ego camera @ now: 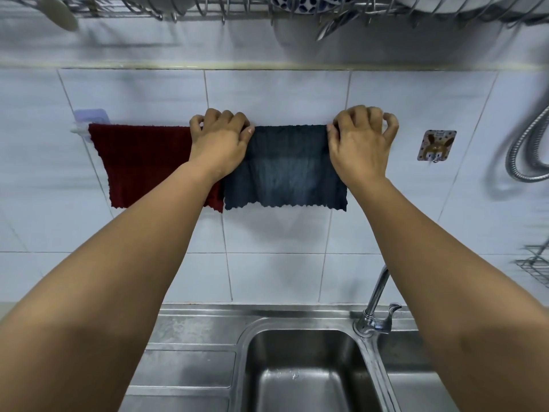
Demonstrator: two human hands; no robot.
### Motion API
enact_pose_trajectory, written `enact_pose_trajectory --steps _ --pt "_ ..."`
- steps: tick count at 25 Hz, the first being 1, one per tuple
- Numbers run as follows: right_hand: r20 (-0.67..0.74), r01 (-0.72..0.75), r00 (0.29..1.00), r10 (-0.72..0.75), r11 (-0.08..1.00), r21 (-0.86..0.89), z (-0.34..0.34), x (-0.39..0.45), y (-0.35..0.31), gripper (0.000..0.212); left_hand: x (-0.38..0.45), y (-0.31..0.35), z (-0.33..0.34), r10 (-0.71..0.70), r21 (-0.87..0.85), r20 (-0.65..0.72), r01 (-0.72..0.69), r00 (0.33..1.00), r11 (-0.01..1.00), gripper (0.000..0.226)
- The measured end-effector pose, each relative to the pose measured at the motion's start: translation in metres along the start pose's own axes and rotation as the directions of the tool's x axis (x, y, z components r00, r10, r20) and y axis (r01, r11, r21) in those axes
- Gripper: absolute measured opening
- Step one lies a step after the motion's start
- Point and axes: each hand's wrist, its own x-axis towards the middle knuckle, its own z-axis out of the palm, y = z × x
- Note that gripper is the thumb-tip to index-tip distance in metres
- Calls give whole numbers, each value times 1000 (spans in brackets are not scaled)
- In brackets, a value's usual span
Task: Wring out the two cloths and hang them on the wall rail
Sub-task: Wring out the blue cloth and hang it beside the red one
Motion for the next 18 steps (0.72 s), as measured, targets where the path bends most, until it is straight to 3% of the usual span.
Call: enact_pose_trajectory --steps 4,7,9,11,12,14,16,18 --pt "-59 -50 997 53 998 47 3 -18 -2 33 -23 7 6 -55 -37 -191 49 980 998 35" --pt "-56 -208 975 216 971 114 10 -46 -5 42 -55 18 17 -123 -93 -330 97 936 991 26" --pt "95 -337 941 324 908 247 17 -61 -4 45 -77 22 29 -175 -202 -238 128 955 971 25" --pt "277 -475 878 392 785 397 23 -67 -1 45 -92 20 45 -330 -287 -35 307 943 907 35" --pt "344 -524 848 404 734 432 25 -68 0 42 -95 18 52 -431 -299 98 439 897 847 41" --pt "447 -593 796 408 672 444 28 -69 1 35 -95 17 57 -549 -382 385 670 742 637 53" --pt "524 -646 748 407 629 433 29 -68 0 25 -90 21 59 -494 -594 604 766 626 244 55" --pt "564 -679 719 407 584 444 29 -70 1 18 -85 28 57 -416 -684 697 716 584 -142 58"
